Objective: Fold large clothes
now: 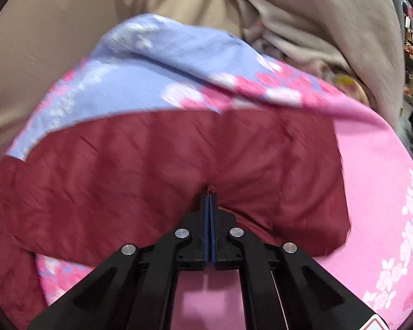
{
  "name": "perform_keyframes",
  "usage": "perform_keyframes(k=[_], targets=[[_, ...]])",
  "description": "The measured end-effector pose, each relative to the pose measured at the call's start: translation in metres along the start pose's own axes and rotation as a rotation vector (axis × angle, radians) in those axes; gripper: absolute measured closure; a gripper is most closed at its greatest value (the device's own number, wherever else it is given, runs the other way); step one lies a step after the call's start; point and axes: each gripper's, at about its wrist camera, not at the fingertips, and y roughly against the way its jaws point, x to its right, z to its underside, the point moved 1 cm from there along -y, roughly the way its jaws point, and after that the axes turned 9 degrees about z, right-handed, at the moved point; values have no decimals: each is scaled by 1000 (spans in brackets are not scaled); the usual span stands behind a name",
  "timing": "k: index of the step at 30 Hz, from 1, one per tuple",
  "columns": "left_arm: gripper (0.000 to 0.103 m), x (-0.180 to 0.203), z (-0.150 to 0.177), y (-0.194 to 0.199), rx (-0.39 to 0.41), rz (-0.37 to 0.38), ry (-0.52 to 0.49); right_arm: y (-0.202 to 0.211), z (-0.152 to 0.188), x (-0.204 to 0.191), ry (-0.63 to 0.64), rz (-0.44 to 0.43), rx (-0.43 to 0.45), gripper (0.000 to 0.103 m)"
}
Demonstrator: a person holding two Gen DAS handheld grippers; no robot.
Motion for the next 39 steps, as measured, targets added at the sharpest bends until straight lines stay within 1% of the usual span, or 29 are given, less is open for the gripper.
perform_keyframes(k=[2, 4, 7, 8, 9, 11, 12, 13, 14, 15, 16, 17, 19, 20, 22, 24, 25, 26, 28, 29, 30, 31, 32, 33, 34, 36, 37, 38, 39], targets=[[5, -3, -2, 0, 5, -1, 1, 16, -10, -22, 26, -55, 43, 102], [5, -7, -5, 2, 16, 0, 7, 44, -18, -62, 91, -99, 117, 102], [5, -16, -12, 5, 36, -6, 20, 88, -20, -136, 200, -213, 194, 102], [5, -20, -14, 6, 41, -1, 32, 107, -16, -172, 255, -278, 211, 102], [5, -23, -16, 7, 44, 0, 40, 117, -11, -193, 286, -326, 212, 102], [5, -32, -18, 10, 57, -6, 55, 133, -2, -230, 324, -371, 209, 102], [5, -36, -18, 12, 61, -12, 61, 136, 7, -243, 331, -396, 189, 96], [5, -41, -17, 13, 64, -15, 68, 134, 14, -246, 323, -413, 165, 88], [5, -46, -15, 14, 64, -16, 76, 127, 21, -240, 301, -405, 136, 66], [5, -53, -12, 15, 62, -19, 86, 122, 24, -231, 281, -379, 127, 59], [5, -61, -9, 15, 56, -24, 92, 113, 28, -210, 250, -330, 126, 59], [5, -66, -6, 13, 50, -30, 94, 100, 29, -178, 213, -256, 129, 57], [5, -73, -2, 10, 39, -39, 99, 82, 30, -122, 150, -137, 126, 47], [5, -75, 0, 7, 32, -39, 101, 67, 28, -75, 94, -35, 117, 43], [5, -76, 2, 2, 20, -34, 99, 47, 22, -5, 8, 120, 89, 42], [5, -71, 2, -3, 17, -25, 92, 31, 19, 52, -74, 206, 54, 40], [5, -67, 1, -4, 16, -17, 90, 22, 17, 80, -113, 231, 29, 40], [5, -63, 0, -4, 15, -6, 89, 12, 16, 97, -137, 229, -4, 40], [5, -53, -3, -3, 14, 36, 96, 0, 17, 109, -155, 184, -52, 42], [5, -50, -4, -2, 13, 54, 99, -6, 17, 110, -156, 145, -71, 56], [5, -46, -5, 1, 14, 71, 98, -10, 14, 103, -146, 100, -81, 82], [5, -43, -6, 2, 18, 76, 95, -10, 12, 95, -141, 77, -83, 91], [5, -42, -6, 4, 23, 74, 89, -7, 7, 84, -137, 51, -80, 92], [5, -42, -7, 7, 31, 66, 79, 5, -2, 64, -136, -2, -44, 93], [5, -43, -7, 9, 36, 58, 74, 9, -10, 49, -125, -30, -20, 94], [5, -49, -8, 10, 39, 43, 78, 45, -27, -1, -62, -126, 79, 94], [5, -53, -9, 11, 40, 38, 83, 70, -34, -34, -12, -196, 133, 95], [5, -57, -10, 10, 42, 31, 89, 86, -37, -56, 21, -244, 164, 95], [5, -62, -10, 10, 43, 22, 98, 116, -38, -96, 89, -326, 216, 95]])
